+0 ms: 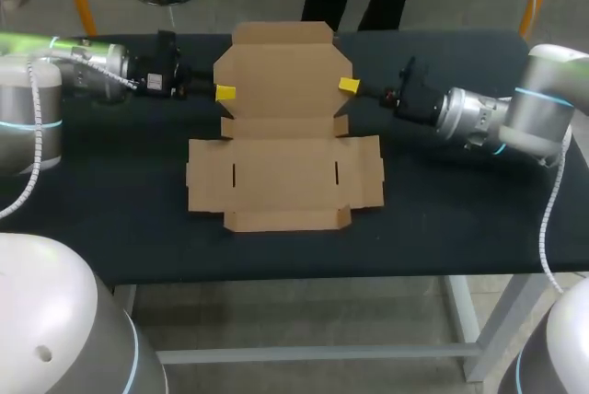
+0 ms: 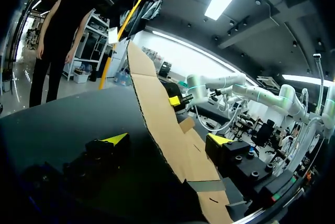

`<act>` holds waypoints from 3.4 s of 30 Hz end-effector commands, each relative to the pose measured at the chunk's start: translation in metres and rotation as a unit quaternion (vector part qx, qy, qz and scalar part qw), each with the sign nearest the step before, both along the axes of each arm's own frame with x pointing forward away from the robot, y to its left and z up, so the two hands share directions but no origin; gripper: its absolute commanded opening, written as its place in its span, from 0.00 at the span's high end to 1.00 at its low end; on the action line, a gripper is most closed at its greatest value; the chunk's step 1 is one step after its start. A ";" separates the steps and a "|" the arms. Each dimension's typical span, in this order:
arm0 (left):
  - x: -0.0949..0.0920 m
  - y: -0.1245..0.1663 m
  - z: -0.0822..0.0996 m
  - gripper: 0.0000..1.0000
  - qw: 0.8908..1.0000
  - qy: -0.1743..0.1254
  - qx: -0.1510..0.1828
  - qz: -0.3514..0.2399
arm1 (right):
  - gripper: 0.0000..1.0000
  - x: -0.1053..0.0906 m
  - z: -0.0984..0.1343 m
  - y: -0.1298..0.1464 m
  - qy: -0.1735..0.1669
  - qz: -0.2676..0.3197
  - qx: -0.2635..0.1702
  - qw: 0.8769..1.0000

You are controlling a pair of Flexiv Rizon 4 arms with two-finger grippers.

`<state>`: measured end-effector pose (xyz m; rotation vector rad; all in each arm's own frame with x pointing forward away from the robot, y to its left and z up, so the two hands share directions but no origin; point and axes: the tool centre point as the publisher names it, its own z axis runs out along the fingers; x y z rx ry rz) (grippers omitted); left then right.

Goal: Assemble the packaging by folding the flat box into shape, placing the metal phone stand inside, and closing the box properly

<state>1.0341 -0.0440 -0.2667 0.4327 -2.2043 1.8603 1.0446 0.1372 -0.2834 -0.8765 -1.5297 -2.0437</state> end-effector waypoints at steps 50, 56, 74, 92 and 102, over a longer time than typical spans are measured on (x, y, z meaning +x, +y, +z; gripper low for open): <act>0.007 -0.030 -0.001 0.91 0.998 -0.001 -0.027 -0.061 | 1.00 0.006 0.007 0.013 -0.016 0.006 0.000 1.000; 0.007 -0.031 -0.002 1.00 0.998 0.000 -0.028 -0.064 | 1.00 0.006 0.007 0.013 -0.016 0.006 0.001 1.000; 0.012 -0.032 0.002 1.00 0.997 -0.007 -0.026 -0.069 | 0.52 -0.008 0.026 -0.002 -0.028 -0.009 -0.039 0.999; 0.036 -0.030 0.021 1.00 0.999 -0.022 -0.003 -0.043 | 0.55 -0.067 0.043 -0.049 -0.068 -0.055 -0.142 0.986; 0.043 -0.031 0.029 1.00 0.999 -0.028 0.008 -0.039 | 0.86 -0.090 0.044 -0.065 -0.087 -0.081 -0.190 0.975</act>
